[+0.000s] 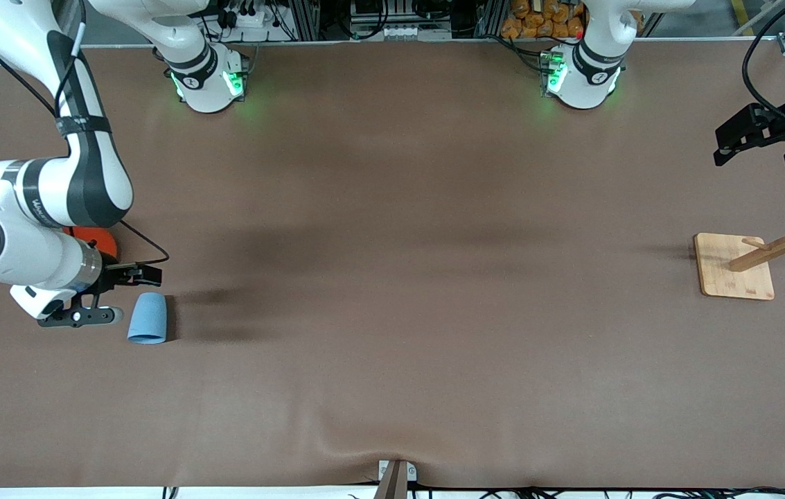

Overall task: Flip cup
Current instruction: 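Move the right gripper down over the lying blue cup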

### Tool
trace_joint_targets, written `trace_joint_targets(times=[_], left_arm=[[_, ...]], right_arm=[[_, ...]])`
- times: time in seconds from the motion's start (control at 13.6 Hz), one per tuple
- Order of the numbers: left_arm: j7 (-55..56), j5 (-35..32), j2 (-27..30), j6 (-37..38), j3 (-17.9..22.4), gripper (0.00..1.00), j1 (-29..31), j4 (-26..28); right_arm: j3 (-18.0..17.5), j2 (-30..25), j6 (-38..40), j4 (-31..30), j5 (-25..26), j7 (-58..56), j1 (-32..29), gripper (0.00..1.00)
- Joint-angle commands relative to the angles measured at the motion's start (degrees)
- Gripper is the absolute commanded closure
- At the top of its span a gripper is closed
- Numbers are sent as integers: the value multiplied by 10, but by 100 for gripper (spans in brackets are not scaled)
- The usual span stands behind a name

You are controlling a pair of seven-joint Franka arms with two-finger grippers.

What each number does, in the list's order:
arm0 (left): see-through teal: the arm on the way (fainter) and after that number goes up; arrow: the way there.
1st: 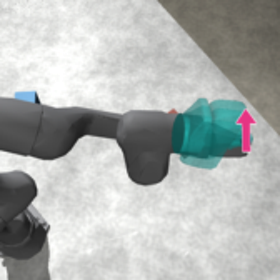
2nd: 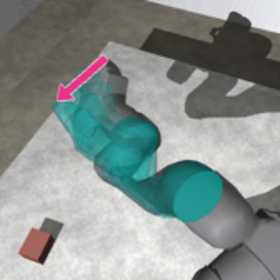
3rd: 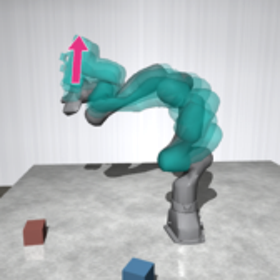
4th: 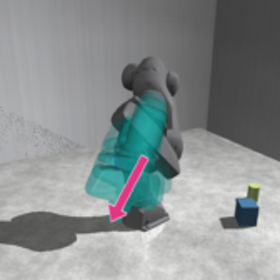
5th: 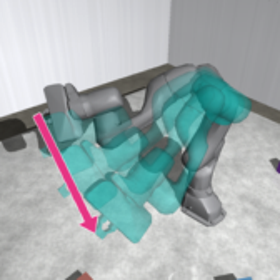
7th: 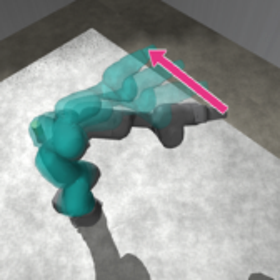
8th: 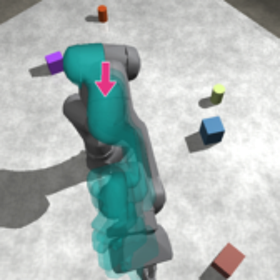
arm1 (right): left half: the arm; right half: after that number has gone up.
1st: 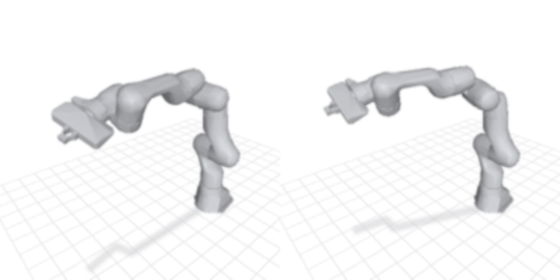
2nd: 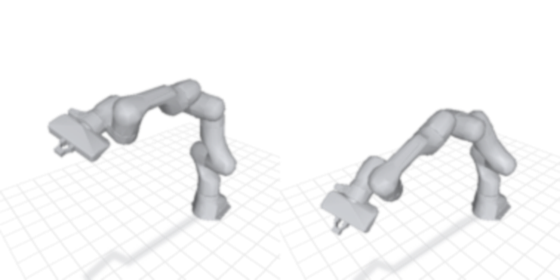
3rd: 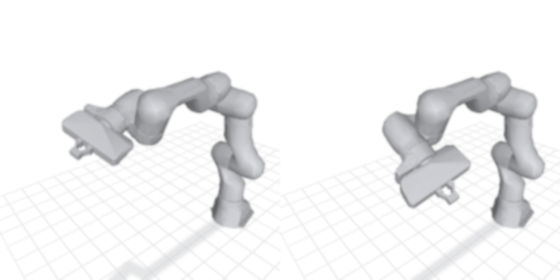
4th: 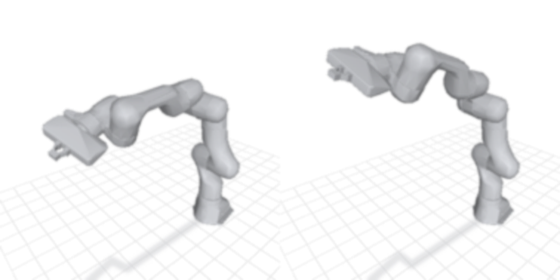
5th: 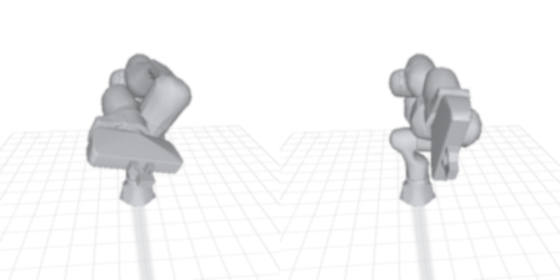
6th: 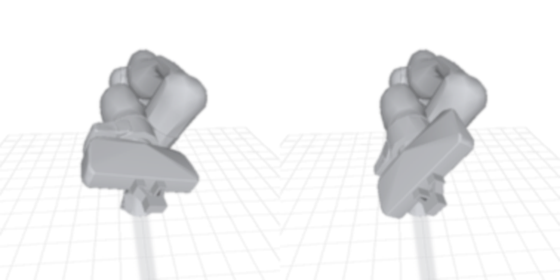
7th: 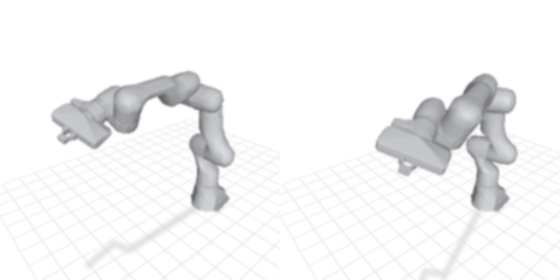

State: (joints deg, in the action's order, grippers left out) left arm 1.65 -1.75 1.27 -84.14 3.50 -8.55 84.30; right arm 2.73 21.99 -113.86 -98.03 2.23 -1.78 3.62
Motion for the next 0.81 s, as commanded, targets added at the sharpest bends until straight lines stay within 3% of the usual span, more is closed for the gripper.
trace_joint_targets(times=[0.0,0.73], left_arm=[[-6,5,3,8,-2,0,4,-4],[-7,5,5,21,2,0,5,-2]], right_arm=[[-6,20,-36,-4,36,-22,-22,0],[-7,102,-165,-1,35,-86,-62,0]])
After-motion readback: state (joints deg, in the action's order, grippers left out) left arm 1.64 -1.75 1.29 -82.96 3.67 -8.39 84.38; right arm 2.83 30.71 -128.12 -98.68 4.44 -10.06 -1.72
